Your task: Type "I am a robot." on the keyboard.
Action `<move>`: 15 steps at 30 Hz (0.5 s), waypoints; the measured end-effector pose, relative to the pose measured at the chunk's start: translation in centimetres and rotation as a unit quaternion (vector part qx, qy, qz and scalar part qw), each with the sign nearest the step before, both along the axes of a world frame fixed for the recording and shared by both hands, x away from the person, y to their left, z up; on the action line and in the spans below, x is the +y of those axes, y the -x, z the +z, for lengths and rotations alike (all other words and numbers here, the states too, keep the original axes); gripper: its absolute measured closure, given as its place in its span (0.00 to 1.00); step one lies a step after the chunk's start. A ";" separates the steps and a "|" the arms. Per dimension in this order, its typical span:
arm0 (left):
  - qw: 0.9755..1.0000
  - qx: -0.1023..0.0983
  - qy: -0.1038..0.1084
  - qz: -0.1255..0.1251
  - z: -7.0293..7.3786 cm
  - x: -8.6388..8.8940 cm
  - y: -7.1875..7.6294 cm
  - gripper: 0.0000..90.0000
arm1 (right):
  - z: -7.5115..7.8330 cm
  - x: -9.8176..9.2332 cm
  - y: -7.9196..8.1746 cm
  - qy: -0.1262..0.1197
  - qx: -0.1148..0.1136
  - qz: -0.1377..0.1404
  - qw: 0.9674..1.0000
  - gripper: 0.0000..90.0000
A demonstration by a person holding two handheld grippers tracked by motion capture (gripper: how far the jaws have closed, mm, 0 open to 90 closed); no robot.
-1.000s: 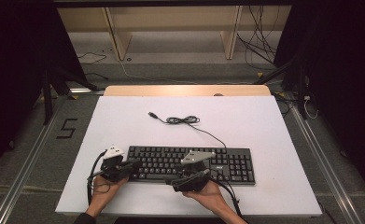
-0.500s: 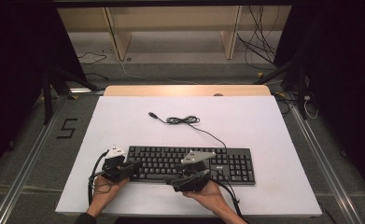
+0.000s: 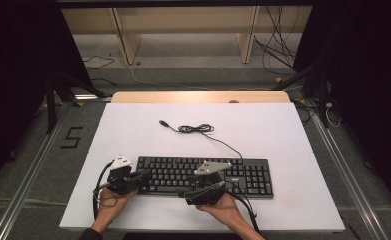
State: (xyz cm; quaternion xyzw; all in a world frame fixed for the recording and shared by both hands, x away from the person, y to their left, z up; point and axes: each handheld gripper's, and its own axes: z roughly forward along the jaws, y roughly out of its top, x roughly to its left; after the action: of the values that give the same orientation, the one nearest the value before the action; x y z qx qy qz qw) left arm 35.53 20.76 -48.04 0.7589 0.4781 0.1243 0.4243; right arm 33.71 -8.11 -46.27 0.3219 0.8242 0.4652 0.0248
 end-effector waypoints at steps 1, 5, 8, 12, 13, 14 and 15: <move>1.000 -0.002 0.003 0.001 0.1 0.0 0.0 0.91 | 0.0 0.0 0.0 0.000 0.000 0.000 1.000 0.42; 1.000 -0.009 0.011 -0.002 0.3 0.1 0.2 0.84 | -0.1 0.0 -0.1 0.000 -0.002 -0.001 1.000 0.42; 1.000 -0.010 0.018 -0.002 0.4 0.1 0.3 0.77 | -0.1 0.0 -0.1 0.001 -0.003 -0.002 1.000 0.42; 1.000 -0.013 0.027 -0.006 0.6 0.1 0.6 0.67 | -0.2 0.1 -0.2 0.003 -0.002 0.000 1.000 0.42; 0.999 -0.013 0.029 -0.005 0.6 0.1 0.6 0.66 | -0.2 0.1 -0.2 0.003 -0.002 0.000 1.000 0.42; 0.999 -0.014 0.029 -0.006 0.7 0.2 0.7 0.66 | -0.2 0.1 -0.2 0.002 -0.002 0.000 1.000 0.42; 0.999 -0.015 0.032 -0.006 0.7 0.2 0.7 0.65 | -0.2 0.1 -0.2 0.003 -0.002 -0.001 1.000 0.42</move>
State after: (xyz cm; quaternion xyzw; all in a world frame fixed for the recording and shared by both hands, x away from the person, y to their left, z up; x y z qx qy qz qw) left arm 34.78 20.92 -47.31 0.7459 0.4710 0.1175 0.4561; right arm 33.90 -7.99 -46.49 0.3213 0.8251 0.4638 0.0278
